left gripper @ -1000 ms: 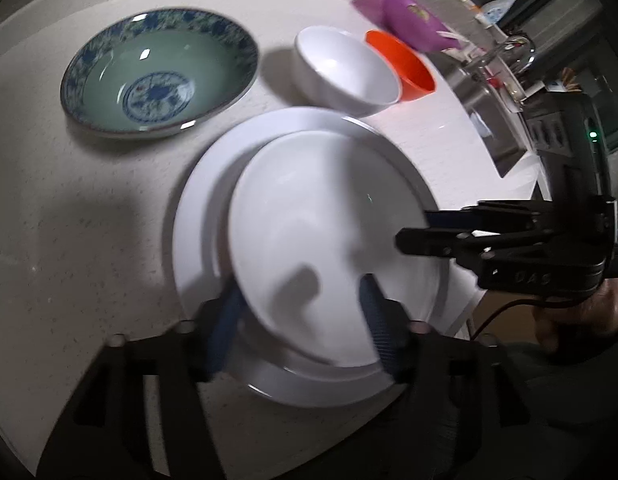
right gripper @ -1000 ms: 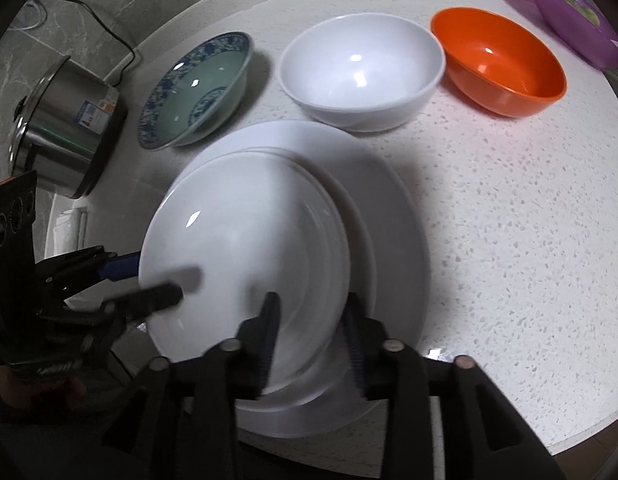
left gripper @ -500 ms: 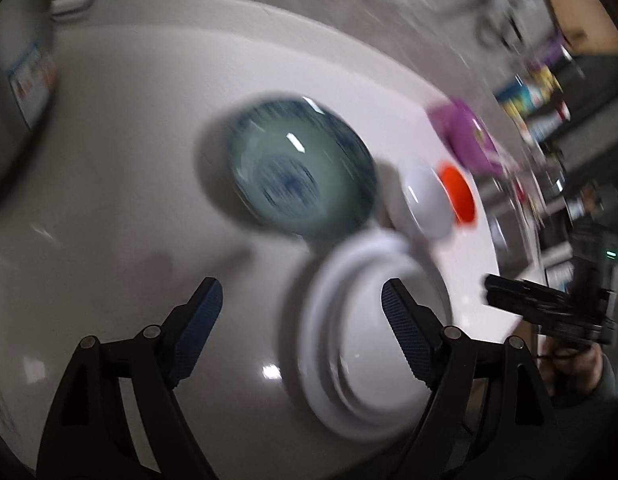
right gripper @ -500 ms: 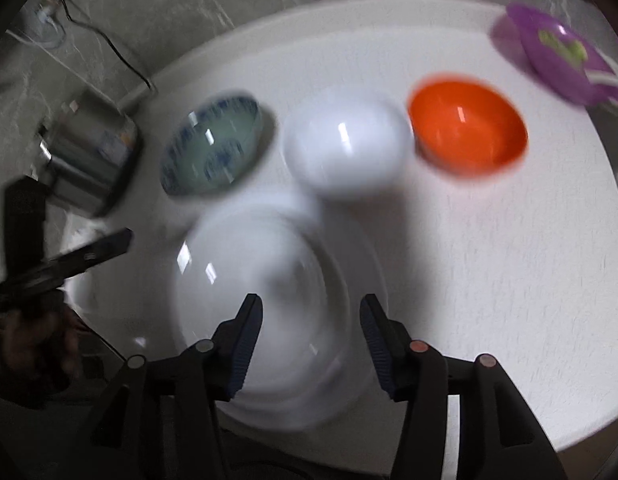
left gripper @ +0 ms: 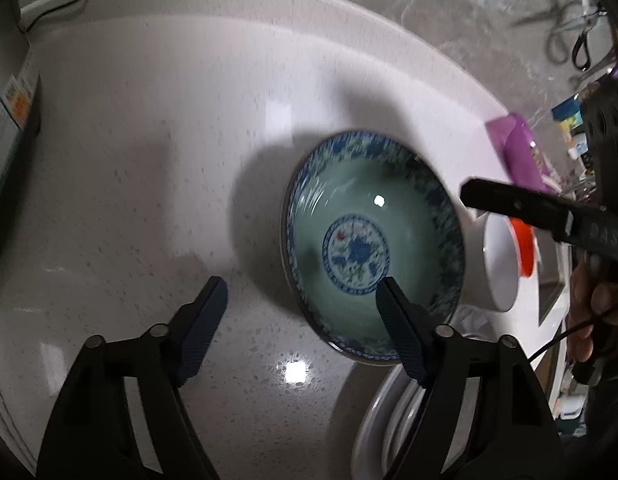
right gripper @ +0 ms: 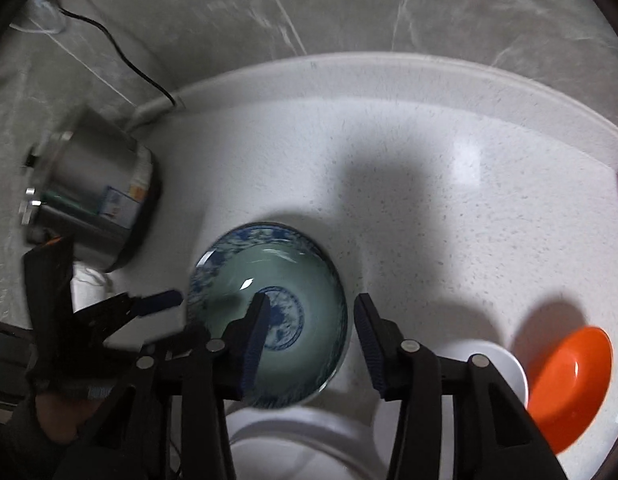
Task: Organize plates and bowls
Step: 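Move both grippers to the blue-and-white patterned bowl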
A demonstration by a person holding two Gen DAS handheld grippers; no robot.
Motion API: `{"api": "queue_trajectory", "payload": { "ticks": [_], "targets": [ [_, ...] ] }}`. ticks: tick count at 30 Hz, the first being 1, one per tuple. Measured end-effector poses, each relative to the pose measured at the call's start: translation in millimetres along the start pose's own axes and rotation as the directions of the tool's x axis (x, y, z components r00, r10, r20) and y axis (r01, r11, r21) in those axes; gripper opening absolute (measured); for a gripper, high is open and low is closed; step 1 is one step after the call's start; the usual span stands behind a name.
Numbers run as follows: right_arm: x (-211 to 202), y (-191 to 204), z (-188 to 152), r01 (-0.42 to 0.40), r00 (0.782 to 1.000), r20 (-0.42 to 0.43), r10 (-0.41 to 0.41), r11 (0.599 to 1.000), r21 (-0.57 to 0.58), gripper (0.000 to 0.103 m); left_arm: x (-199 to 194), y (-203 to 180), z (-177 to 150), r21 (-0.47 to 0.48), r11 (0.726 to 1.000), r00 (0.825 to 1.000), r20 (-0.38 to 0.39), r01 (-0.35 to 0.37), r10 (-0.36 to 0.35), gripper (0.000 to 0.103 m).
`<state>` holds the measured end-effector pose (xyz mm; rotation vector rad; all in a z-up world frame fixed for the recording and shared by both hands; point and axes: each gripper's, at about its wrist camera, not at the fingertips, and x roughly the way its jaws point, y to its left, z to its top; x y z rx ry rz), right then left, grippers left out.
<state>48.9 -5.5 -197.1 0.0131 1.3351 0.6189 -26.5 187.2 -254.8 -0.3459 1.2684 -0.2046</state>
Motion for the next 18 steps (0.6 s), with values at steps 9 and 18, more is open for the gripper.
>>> {"api": "queue_trajectory", "payload": {
  "ticks": [9,18],
  "targets": [
    [40,-5,-2,0.095,0.988,-0.118,-0.095,0.995,-0.003,0.025,25,0,-2,-0.002,1.0,1.0,-0.028,-0.001,0.001,0.048],
    [49,-6,-2,0.082,0.987,-0.137,-0.083,0.997,-0.01,0.013,37,-8,5,0.003,1.0,0.999,-0.023,0.023,-0.023,0.014]
  ]
}}
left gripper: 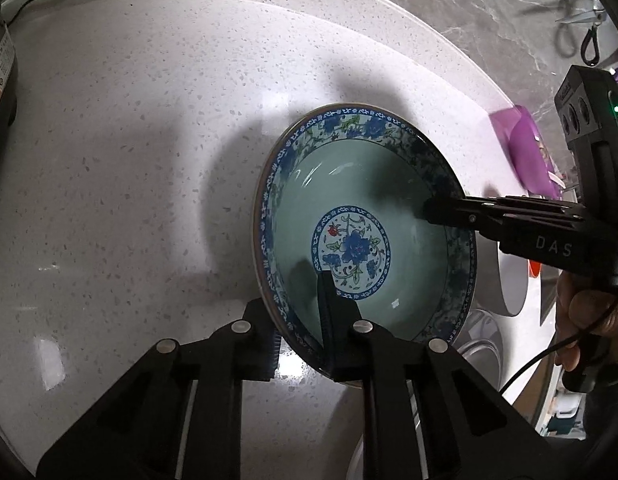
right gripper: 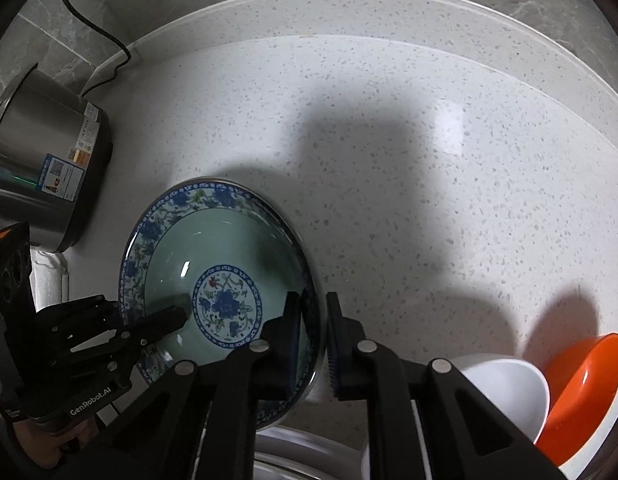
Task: Organize plates and bowls
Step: 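Move both grippers to the blue-and-white patterned bowl, then close both grippers on the patterned bowl's rim, then lift the patterned bowl with both grippers and set it on the counter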
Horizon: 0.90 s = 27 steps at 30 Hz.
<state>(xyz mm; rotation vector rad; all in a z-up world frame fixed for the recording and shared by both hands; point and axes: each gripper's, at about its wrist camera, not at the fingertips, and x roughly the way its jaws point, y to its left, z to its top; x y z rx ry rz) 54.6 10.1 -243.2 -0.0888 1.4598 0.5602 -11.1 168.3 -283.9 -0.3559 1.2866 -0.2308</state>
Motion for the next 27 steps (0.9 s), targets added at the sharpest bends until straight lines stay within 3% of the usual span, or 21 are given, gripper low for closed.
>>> {"api": "queue_trajectory", "payload": {
  "ticks": [6,13,20,27],
  "targets": [
    [-7,-4,-5,-0.045,0.999,0.019,0.044,0.999,0.03,0.012,-18,0,-4,0.019,1.0,1.0,0.007,-0.001,0.001,0.014],
    [-65,-10,-34,-0.053,0.992,0.115,0.045,0.996,0.072,0.011,-58,-48,-15,0.113,0.992,0.998,0.016,0.063,-0.066,0.014],
    [-134,-37,-109,-0.054,0.979,0.202,0.018,0.983,0.175,0.011,-70,-113,-56,0.202,0.967,0.988,-0.046,0.154,-0.148,0.014],
    [-157,-82,-179,-0.083,0.977,0.212,0.034,0.97,0.229,0.011,-52,-185,-103,0.225,0.962,0.987,-0.082,0.151,-0.136,0.014]
  ]
}}
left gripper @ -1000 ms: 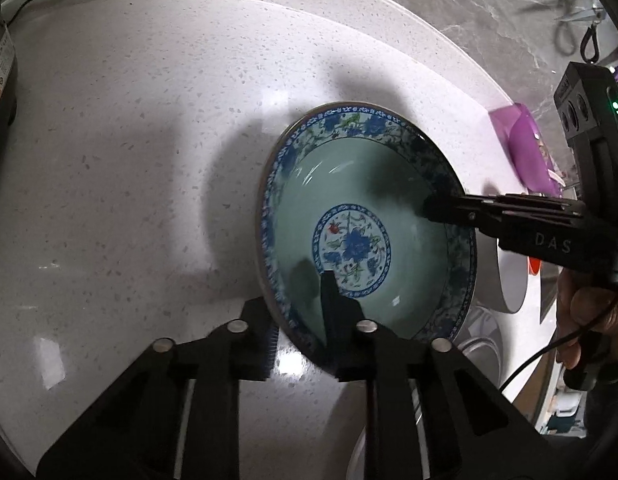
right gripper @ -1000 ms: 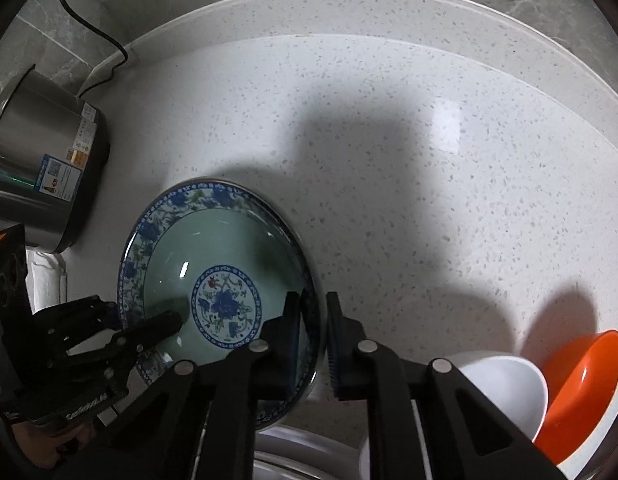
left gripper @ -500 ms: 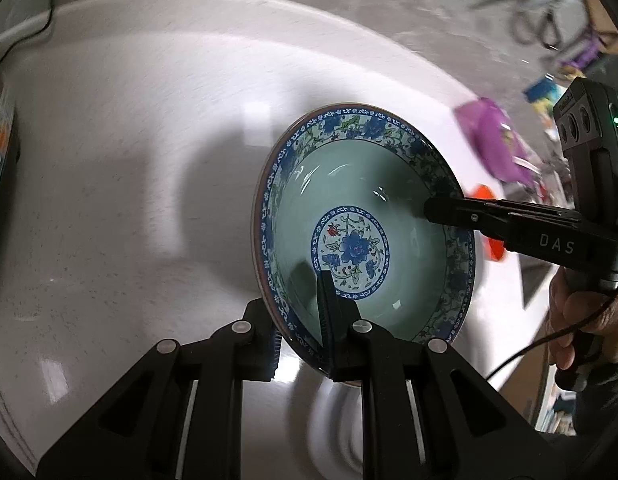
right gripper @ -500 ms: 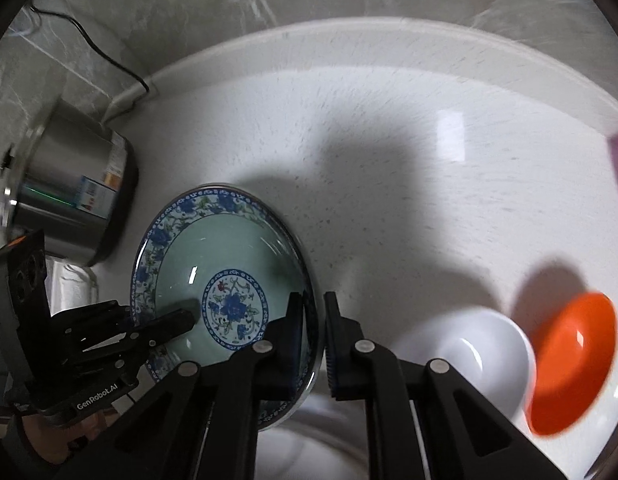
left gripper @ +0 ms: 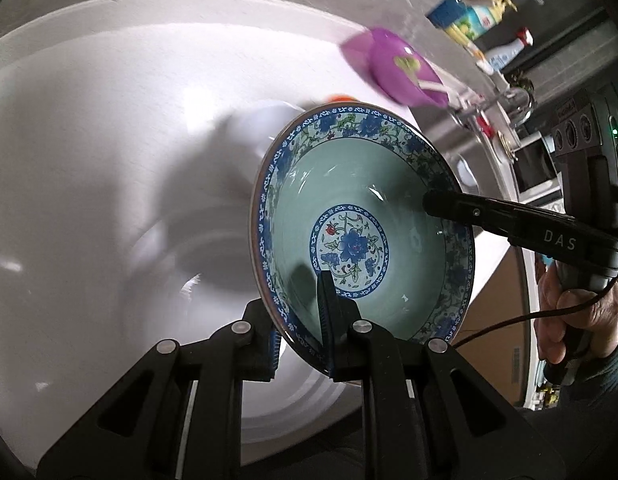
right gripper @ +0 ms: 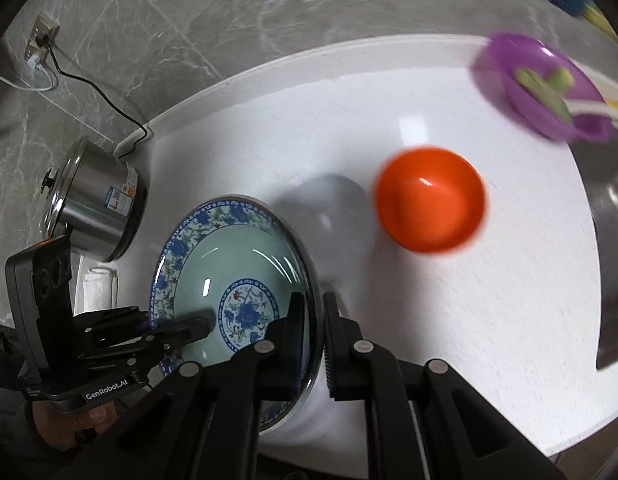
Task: Organize plates and bowls
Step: 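Lift the patterned bowl with both grippers and set it on the counter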
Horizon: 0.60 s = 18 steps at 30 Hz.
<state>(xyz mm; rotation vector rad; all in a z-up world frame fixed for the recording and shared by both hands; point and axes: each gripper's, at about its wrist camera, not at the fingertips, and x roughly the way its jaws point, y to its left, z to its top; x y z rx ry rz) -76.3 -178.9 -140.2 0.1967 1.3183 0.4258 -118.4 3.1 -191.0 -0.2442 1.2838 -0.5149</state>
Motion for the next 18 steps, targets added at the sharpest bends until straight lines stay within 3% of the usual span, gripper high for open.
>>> {"api": "queue_trajectory", "payload": {
  "ticks": [11,18],
  "targets": [
    [-23,-131,-52,-0.029,0.996,-0.079,0.03,0.999,0.019,0.011,103,-121,-51,-0.059,0.998,0.998,-0.058,-0.018,0.014,0.014],
    [-9,-189,-59,-0.014,0.992,-0.125,0.018,0.999,0.035,0.011,153,-139,-59,-0.051,0.996,0.994,-0.091,-0.071,0.066,0.014]
  ]
}}
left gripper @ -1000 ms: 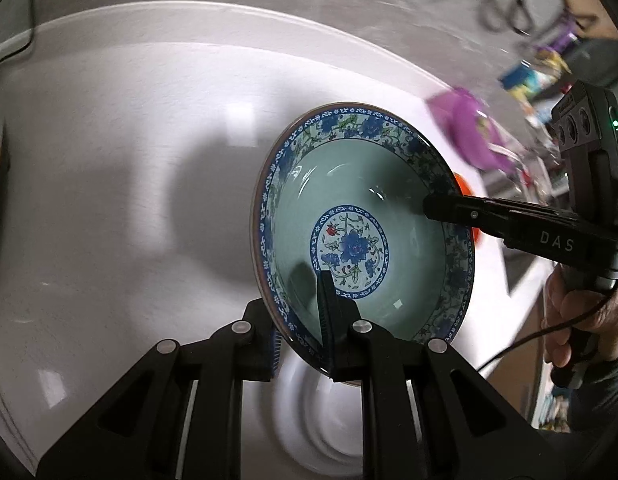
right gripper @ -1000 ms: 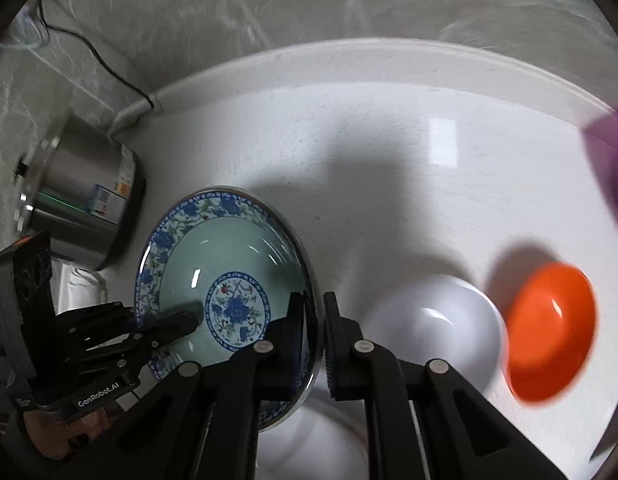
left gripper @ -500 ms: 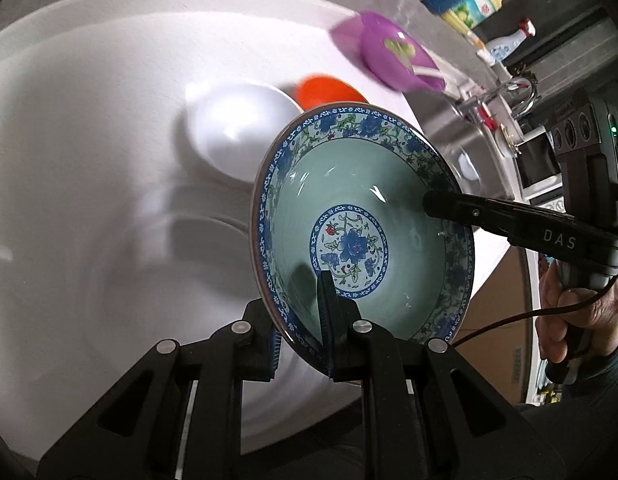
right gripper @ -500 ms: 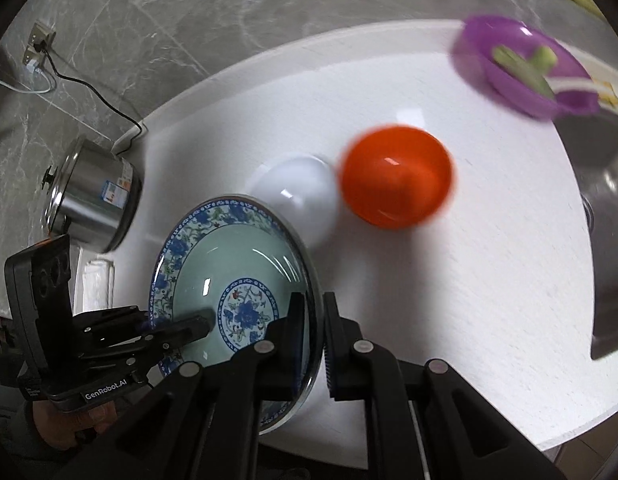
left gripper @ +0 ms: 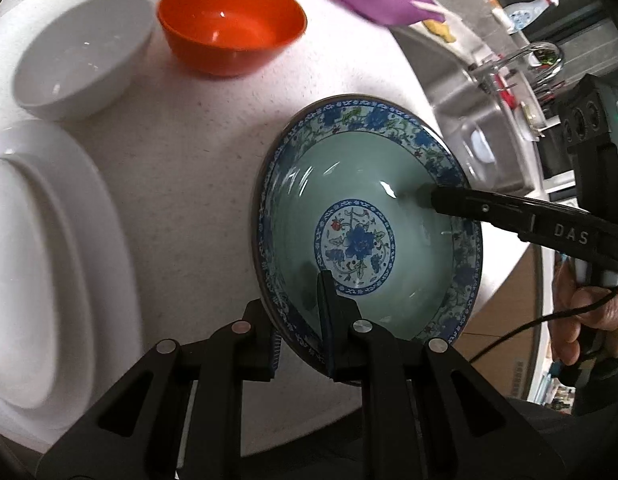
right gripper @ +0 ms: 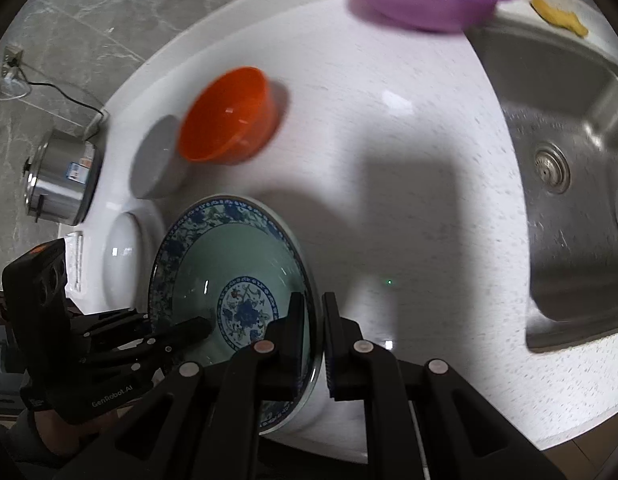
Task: Organize plates and bowls
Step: 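Lift the patterned bowl with both grippers and set it on the counter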
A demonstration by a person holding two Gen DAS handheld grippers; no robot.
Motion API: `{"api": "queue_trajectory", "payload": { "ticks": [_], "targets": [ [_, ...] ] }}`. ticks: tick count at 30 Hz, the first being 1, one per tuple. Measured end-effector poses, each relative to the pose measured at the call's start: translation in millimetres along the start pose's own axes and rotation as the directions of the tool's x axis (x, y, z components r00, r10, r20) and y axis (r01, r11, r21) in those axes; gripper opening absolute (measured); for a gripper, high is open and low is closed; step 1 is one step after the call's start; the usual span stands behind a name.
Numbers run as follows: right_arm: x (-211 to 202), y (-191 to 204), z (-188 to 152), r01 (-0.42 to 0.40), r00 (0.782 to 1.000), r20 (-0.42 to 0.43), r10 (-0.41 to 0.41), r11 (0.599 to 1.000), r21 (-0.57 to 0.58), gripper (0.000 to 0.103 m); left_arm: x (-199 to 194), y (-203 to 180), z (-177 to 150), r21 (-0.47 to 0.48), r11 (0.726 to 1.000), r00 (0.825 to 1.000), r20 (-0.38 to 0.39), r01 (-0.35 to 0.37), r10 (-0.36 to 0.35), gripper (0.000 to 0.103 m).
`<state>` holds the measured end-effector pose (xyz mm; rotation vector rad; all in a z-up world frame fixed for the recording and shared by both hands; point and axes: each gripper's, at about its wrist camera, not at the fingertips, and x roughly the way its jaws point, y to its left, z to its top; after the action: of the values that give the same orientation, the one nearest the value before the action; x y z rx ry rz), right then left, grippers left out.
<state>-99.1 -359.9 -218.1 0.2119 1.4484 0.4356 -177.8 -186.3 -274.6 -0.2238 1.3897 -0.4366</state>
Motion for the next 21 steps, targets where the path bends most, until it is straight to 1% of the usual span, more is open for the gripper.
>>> {"api": "queue_trajectory", "payload": {
  "ticks": [5,6,11,12,14,17,18,20,21],
  "targets": [
    [9,-16,1,-0.004,1.0,-0.004,0.004,1.0,-0.001,0.011,18,-10,-2,-0.008,1.0,1.0,0.003,-0.026,0.026,0.014],
    [10,-18,1,-0.005,1.0,-0.004,0.005,1.0,-0.002,0.011,23,-13,5,-0.01,0.999,1.0,0.004,-0.031,0.031,0.014],
    [17,-27,5,-0.013,1.0,-0.006,0.013,1.0,-0.012,0.011,33,-10,16,-0.022,0.999,0.999,0.02,-0.046,0.046,0.014],
    [18,-26,5,-0.015,1.0,-0.003,0.015,1.0,-0.017,0.011,34,-10,26,-0.028,0.999,0.999,0.023,-0.046,0.047,0.014],
    [19,-25,7,-0.014,1.0,-0.003,0.013,1.0,-0.023,0.011,34,-8,29,-0.034,0.998,0.999,0.028,-0.045,0.046,0.015],
    [21,-27,8,-0.022,1.0,-0.015,0.022,0.999,-0.028,0.013,32,-10,34,-0.048,0.998,0.999,0.032,-0.027,0.029,0.016],
    [22,-27,8,-0.024,1.0,-0.02,0.023,0.999,-0.028,0.013,27,-6,29,-0.05,0.998,0.999,0.035,-0.024,0.026,0.02],
    [23,-27,6,-0.022,0.999,-0.024,0.021,0.999,-0.031,0.016,22,-10,29,-0.046,0.999,0.998,0.052,-0.023,0.025,0.045],
    [24,-27,5,-0.024,0.999,-0.026,0.023,0.999,-0.032,0.023,18,-12,28,-0.039,0.999,0.997,0.067,-0.022,0.025,0.067]
  ]
}}
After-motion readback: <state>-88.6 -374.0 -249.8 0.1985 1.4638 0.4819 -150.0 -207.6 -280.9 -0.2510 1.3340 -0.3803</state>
